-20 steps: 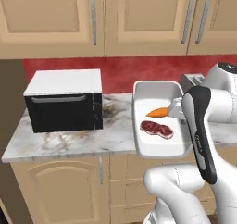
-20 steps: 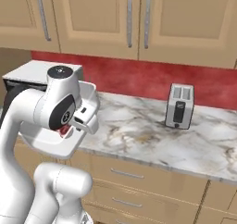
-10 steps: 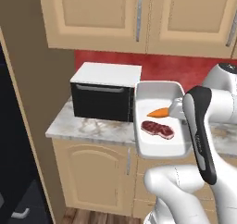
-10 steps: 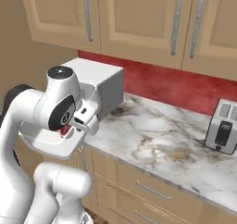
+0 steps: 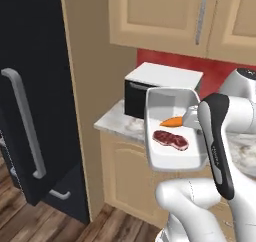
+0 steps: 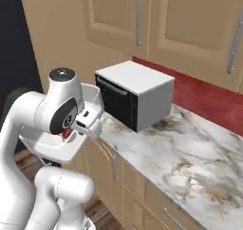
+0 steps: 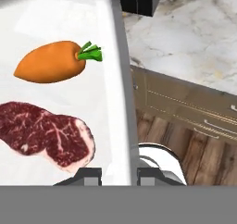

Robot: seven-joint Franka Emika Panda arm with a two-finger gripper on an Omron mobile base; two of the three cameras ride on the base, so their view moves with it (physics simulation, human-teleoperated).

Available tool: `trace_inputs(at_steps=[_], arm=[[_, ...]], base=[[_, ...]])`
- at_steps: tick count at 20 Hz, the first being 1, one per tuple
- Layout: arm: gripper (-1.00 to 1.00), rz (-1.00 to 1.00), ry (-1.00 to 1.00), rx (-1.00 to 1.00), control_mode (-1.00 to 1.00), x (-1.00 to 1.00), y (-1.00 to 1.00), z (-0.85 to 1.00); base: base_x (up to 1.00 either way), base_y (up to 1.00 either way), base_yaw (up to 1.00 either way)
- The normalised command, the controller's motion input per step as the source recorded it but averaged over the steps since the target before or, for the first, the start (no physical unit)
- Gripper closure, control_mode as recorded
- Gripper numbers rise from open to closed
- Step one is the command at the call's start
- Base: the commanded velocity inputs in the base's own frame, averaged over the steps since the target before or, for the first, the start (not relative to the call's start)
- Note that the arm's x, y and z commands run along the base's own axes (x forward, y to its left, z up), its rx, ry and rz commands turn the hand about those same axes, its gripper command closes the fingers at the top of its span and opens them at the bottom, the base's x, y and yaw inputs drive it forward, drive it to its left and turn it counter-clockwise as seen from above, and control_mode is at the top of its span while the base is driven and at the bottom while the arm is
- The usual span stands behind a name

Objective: Place the tupperware on the second highest shelf of the fridge. Make space for the tupperware among the existing items by rearranging them on the shelves if needed. Close the fridge door when finished.

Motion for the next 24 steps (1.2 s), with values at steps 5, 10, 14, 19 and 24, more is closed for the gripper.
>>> trace_inputs(at_steps=[5,10,14,19,24], arm=[[1.0,0.0,0.0,0.0,1.0,0.0,0.0,0.0],[1.0,0.0,0.0,0.0,1.0,0.0,0.0,0.0],[1.0,0.0,0.0,0.0,1.0,0.0,0.0,0.0],[1.0,0.0,0.0,0.0,1.0,0.0,0.0,0.0],[1.0,0.0,0.0,0.0,1.0,0.0,0.0,0.0]], base=[[-0.29,0.11,0.55],[-0.31,0.31,0.57],[-0.27,0.41,0.59],[-0.1,0.54,0.55],[0.0,0.74,0.45]])
